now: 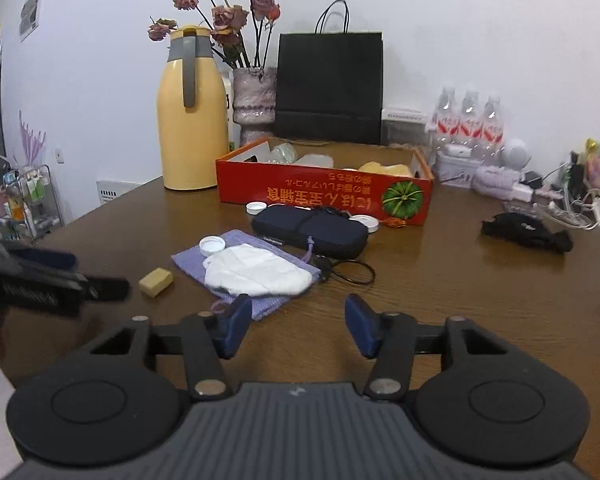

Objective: Organize objects
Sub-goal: 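Grasp the small wooden block with the left gripper while the right gripper grasps a white cap, then carry the wooden block and white cap toward the cardboard box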

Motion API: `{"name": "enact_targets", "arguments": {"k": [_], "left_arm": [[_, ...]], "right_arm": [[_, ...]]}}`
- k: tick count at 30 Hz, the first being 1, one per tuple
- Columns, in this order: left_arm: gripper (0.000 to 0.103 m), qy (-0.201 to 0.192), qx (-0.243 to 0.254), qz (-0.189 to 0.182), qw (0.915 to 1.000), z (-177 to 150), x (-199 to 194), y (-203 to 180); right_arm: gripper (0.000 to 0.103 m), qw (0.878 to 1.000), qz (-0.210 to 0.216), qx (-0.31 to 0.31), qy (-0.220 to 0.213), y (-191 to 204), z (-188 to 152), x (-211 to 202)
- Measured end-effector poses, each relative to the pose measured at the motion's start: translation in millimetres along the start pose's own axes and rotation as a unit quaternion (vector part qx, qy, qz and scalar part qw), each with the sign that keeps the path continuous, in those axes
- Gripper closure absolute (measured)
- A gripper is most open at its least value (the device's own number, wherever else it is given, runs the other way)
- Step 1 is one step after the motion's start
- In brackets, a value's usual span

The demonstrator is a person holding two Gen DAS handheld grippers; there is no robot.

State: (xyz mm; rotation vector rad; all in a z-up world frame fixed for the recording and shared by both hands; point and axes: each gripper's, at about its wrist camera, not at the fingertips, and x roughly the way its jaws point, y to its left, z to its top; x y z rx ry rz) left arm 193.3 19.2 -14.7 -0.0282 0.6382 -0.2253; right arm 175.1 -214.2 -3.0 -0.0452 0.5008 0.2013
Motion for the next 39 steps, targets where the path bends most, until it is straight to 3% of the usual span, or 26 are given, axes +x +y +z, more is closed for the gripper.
{"name": "enact_targets", "arguments": {"k": [4,7,9,10,13,16,19,23,26,30,33,34,37,39], "left_arm": [[0.034,0.027,-0.015,-0.019,0.9993,7,31,-1],[0.055,0.023,-0.013,-0.013,0.9996,10,42,-3],[0.080,0.019,-0.003,-0.020,0.9996,10,46,-5],[0.083,0.018,-0.003,-0.020,0.9996,9,47,-5],[0.084,0.013,-0.011,-0.020,0.9997,5,42,0],[0.084,0.012,-0.022,-0.007,0.9997,2,34,7],[0.084,0.013,-0.029,0.006,0.9995,-2,24,14],[0.084,0.011,-0.035,0.019,0.9992,-5,12,19],[0.084,0.008,-0.035,0.021,0.9991,-8,4,19],[0.084,-0.006,-0.028,0.018,0.9994,-13,-13,11],[0.084,-0.007,-0.029,0.020,0.9993,-16,-18,10],[0.084,-0.004,-0.032,0.023,0.9992,-16,-17,10],[0.084,0.007,-0.038,0.038,0.9985,-17,-11,13],[0.083,0.005,-0.039,0.048,0.9981,-16,-9,15]], "right_arm": [[0.049,0.999,0.017,-0.040,-0.006,12,20,25],[0.049,0.997,0.051,-0.064,-0.010,24,37,54],[0.049,0.995,0.077,-0.063,-0.014,32,46,76],[0.049,0.994,0.088,-0.060,-0.009,35,50,86],[0.050,0.991,0.118,-0.055,0.017,51,60,120],[0.052,0.991,0.114,-0.056,0.052,66,62,148],[0.064,0.990,0.100,-0.050,0.082,75,55,166],[0.088,0.991,0.115,-0.023,0.062,76,49,157],[0.093,0.993,0.107,-0.014,0.042,75,52,140],[0.093,0.995,0.102,-0.012,0.000,68,47,100],[0.093,0.995,0.094,-0.013,-0.008,62,35,78],[0.090,0.995,0.096,-0.016,-0.008,62,32,76],[0.060,0.995,0.094,-0.024,0.000,65,29,85],[0.062,0.994,0.111,-0.013,0.012,64,33,100]]}}
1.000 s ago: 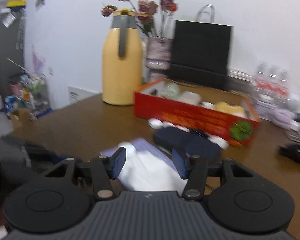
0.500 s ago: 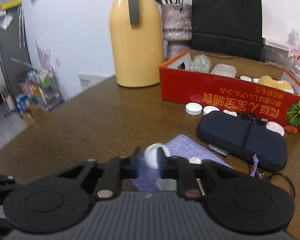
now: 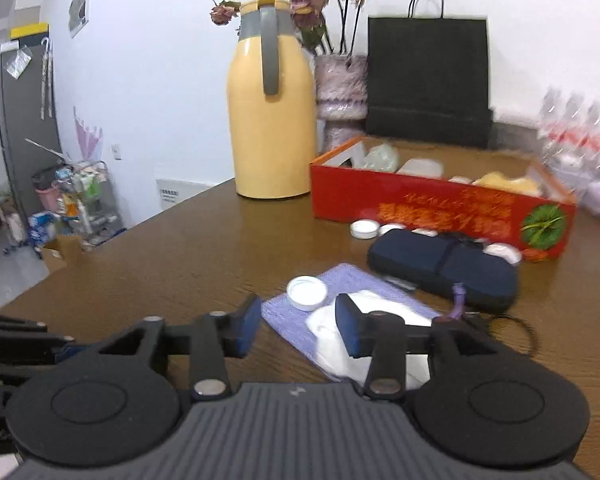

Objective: Organize objects
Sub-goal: 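Carry the wooden block and white cap toward the cardboard box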

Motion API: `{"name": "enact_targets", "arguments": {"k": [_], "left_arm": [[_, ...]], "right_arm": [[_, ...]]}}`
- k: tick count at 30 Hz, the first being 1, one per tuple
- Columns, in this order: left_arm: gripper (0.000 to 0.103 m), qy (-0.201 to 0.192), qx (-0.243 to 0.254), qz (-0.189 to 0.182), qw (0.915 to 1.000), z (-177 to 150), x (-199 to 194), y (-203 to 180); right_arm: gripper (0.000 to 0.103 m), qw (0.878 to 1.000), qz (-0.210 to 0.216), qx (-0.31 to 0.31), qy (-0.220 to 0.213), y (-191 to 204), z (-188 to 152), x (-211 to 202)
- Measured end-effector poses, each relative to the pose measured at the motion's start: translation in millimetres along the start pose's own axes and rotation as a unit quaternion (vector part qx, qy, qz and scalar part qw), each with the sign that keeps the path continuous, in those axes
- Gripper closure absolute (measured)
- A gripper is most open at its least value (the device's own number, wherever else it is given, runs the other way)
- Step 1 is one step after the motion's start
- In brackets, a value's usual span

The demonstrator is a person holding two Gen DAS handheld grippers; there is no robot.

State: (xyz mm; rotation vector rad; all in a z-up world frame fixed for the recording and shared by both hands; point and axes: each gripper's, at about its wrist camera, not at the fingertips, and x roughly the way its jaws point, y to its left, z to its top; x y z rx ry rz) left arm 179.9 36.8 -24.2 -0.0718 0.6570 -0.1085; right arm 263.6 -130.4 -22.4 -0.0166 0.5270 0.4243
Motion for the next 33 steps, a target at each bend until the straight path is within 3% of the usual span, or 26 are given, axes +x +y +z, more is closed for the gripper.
{"name": "enact_targets", "arguments": {"k": [3,6,8,9,13,17,22,28,33], "left_arm": [[0.084,0.001,-0.004,0.010,0.9999,3,4,4],[0.084,0.004,-0.005,0.019,0.9998,4,7,7],[0.084,0.004,-0.006,0.017,0.9998,3,5,10],[0.084,0.003,-0.006,0.015,0.9999,2,4,11],[0.084,0.013,-0.018,-0.008,0.9997,4,4,15],[0.084,0.001,0.005,-0.019,0.9998,9,-5,1],[0.084,-0.011,0.023,-0.045,0.9986,17,-13,-19],[0.084,-0.027,0.029,-0.086,0.9955,52,2,-34],[0.084,-0.061,0.040,-0.114,0.9908,110,32,-31]], "right_arm": [[0.062,1.000,0.001,0.004,0.019,-3,14,27],[0.062,0.998,-0.026,-0.011,0.050,0,24,56],[0.074,0.997,-0.031,-0.004,0.073,-2,24,70],[0.074,0.997,-0.032,0.010,0.069,-3,22,70],[0.074,0.999,-0.022,0.022,0.034,1,12,35],[0.074,0.999,-0.028,0.037,-0.015,-1,-8,-32],[0.074,0.996,-0.064,0.064,-0.026,-18,-37,-97],[0.074,0.992,-0.088,0.073,-0.047,-43,-33,-125],[0.074,0.994,-0.072,0.057,-0.057,-87,6,-96]]}}
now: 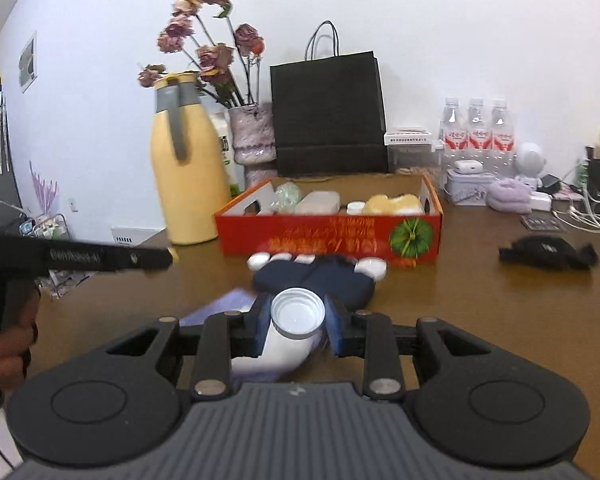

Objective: Organize objects
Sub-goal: 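Carry the wooden block and white cap toward the cardboard box, then lower both items into the box and open both grippers, then withdraw both tools and reach toward the white caps beside the box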

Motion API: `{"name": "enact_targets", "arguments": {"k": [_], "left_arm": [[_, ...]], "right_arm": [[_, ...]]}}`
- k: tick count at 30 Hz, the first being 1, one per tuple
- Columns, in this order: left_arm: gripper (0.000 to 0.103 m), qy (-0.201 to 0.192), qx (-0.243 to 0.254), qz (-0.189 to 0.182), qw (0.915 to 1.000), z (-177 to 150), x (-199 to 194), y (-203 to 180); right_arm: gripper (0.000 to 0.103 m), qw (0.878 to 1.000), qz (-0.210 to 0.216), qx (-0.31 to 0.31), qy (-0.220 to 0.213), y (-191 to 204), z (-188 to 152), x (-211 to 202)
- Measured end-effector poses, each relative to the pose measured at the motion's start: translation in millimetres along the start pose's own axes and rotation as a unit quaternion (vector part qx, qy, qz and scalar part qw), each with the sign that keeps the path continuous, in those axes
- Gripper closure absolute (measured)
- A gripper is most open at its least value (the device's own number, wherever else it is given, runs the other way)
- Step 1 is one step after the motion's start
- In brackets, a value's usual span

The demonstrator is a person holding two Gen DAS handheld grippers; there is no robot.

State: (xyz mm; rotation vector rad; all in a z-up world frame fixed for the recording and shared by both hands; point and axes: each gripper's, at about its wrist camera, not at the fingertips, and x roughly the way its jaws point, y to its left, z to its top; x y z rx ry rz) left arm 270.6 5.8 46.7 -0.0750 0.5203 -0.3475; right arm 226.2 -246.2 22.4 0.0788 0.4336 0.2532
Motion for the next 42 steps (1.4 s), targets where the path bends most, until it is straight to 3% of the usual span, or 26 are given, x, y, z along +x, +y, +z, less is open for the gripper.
{"name": "enact_targets", "arguments": {"k": [5,8,10,13,15,16,17,18,20,22,24,28,33,36,38,42], "left_arm": [[0.084,0.010,-0.001,0.001,1.0000,81,84,22],[0.084,0.045,0.031,0.052,0.9972,112,161,25],[0.084,0.083,0.052,0.100,0.9902,122,214,31],[0.084,0.124,0.037,0.104,0.9862,134,265,47],[0.077,0.123,0.042,0.118,0.9845,139,286,50],[0.072,0.118,0.042,0.143,0.9818,141,292,51],[0.056,0.113,0.040,0.161,0.9796,142,295,53],[0.039,0.106,0.038,0.165,0.9800,143,294,53],[0.030,0.089,0.025,0.143,0.9854,144,286,56],[0.028,0.088,0.016,0.133,0.9870,146,273,56],[0.025,0.076,0.005,0.138,0.9875,146,251,53],[0.019,0.053,0.001,0.098,0.9938,136,192,33],[0.005,0.004,-0.010,0.019,0.9998,83,86,10],[0.003,0.011,-0.053,-0.005,0.9985,30,31,17],[0.003,0.032,-0.064,-0.001,0.9974,4,6,22],[0.003,0.053,-0.049,0.063,0.9954,-32,-33,24]], "right_arm": [[0.074,0.999,0.051,0.005,-0.005,-33,76,80],[0.074,0.998,0.016,-0.046,0.030,-33,118,159],[0.074,0.996,0.005,-0.058,0.065,-38,134,214],[0.074,0.992,-0.006,-0.043,0.117,-47,149,283],[0.071,0.990,-0.017,-0.037,0.134,-50,151,313],[0.061,0.990,-0.020,-0.033,0.137,-52,148,321],[0.051,0.990,-0.024,-0.027,0.137,-54,147,326],[0.048,0.991,-0.029,-0.022,0.132,-56,145,327],[0.037,0.993,-0.029,-0.014,0.116,-62,140,316],[0.028,0.995,-0.023,-0.007,0.099,-65,140,299],[0.028,0.997,-0.024,-0.008,0.079,-65,142,277],[0.018,0.999,-0.010,0.004,0.041,-58,142,218],[0.002,1.000,-0.013,0.014,-0.010,-27,106,116],[0.000,0.997,-0.035,0.050,-0.042,-12,63,55],[0.000,0.995,-0.035,0.078,-0.048,-2,35,27],[0.000,0.997,-0.036,0.065,-0.034,23,5,-4]]}}
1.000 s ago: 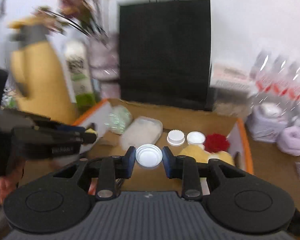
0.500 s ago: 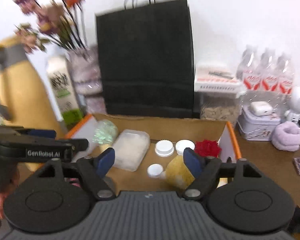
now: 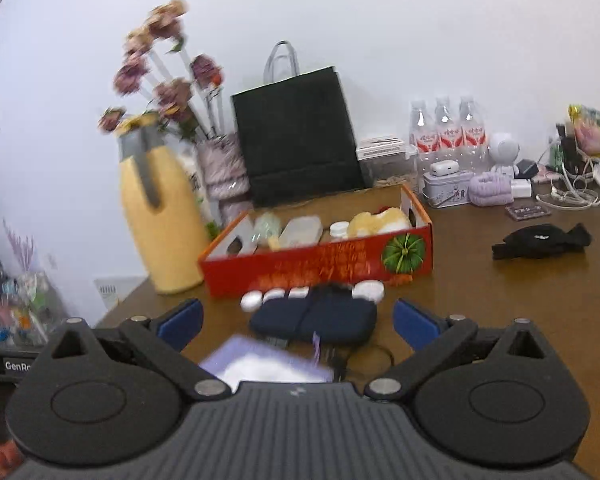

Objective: Organize objects
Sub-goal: 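Withdraw both tools and reach toward the white caps beside the box, then grasp a white cap with the left gripper while the right gripper grasps another white cap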

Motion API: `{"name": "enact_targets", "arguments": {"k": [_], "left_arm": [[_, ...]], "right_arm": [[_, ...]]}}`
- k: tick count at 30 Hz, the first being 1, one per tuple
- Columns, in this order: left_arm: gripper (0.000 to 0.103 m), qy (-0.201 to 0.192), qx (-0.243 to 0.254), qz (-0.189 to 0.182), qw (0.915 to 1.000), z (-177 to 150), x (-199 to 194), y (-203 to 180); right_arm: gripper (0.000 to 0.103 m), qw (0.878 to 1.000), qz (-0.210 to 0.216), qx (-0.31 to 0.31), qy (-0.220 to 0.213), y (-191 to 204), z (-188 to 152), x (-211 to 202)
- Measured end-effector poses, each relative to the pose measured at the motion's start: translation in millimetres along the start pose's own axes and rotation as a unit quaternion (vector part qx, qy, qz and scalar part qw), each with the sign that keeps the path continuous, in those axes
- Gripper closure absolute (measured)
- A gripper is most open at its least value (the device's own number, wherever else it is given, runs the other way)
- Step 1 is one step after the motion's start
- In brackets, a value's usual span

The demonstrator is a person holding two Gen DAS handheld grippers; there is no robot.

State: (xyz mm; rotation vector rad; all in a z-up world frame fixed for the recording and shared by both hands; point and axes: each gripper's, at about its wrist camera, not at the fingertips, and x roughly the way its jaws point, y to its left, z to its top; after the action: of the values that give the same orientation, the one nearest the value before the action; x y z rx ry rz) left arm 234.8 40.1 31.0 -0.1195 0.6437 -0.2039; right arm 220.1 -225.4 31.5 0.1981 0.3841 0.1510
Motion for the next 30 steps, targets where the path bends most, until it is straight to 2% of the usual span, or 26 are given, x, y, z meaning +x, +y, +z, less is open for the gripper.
{"name": "enact_targets", "arguments": {"k": [3,6,10,14,17,21,23,25,26,28,30], "left_arm": [[0.003,0.002,-0.001,0.033,0.9994,-16,-19,5],[0.003,-0.009,-0.003,0.061,0.9981,-30,-33,6],[0.003,-0.021,0.037,0.079,0.9960,-37,-41,-4],[0.003,-0.023,0.072,0.093,0.9928,-41,-26,-14],[0.004,-0.021,0.084,0.071,0.9937,-30,-4,-17],[0.010,-0.054,0.154,0.040,0.9857,-1,49,-24],[0.015,-0.032,0.157,0.035,0.9864,20,84,-24],[0.018,-0.025,0.159,-0.017,0.9868,39,113,-18],[0.022,-0.024,0.157,-0.028,0.9870,47,128,-15],[0.029,-0.013,0.146,-0.021,0.9890,60,155,-11],[0.030,-0.006,0.138,-0.036,0.9898,68,175,-6]], "right_arm": [[0.000,0.999,0.007,-0.047,0.000,15,-11,-17],[0.000,0.998,0.003,-0.068,0.004,19,-20,-27],[0.000,0.997,0.007,-0.080,0.019,17,-34,-34],[0.000,0.997,0.004,-0.063,0.052,5,-50,-37],[0.000,0.997,-0.001,-0.063,0.042,-4,-42,-31],[0.001,0.997,-0.018,-0.067,0.027,-18,-12,6],[0.010,0.998,-0.002,-0.061,0.032,-25,6,35],[0.013,0.997,0.004,-0.065,0.031,-33,21,62],[0.014,0.997,-0.006,-0.073,0.029,-37,28,76],[0.018,0.996,-0.020,-0.073,0.045,-50,36,104],[0.019,0.995,-0.010,-0.044,0.090,-68,41,139]]}}
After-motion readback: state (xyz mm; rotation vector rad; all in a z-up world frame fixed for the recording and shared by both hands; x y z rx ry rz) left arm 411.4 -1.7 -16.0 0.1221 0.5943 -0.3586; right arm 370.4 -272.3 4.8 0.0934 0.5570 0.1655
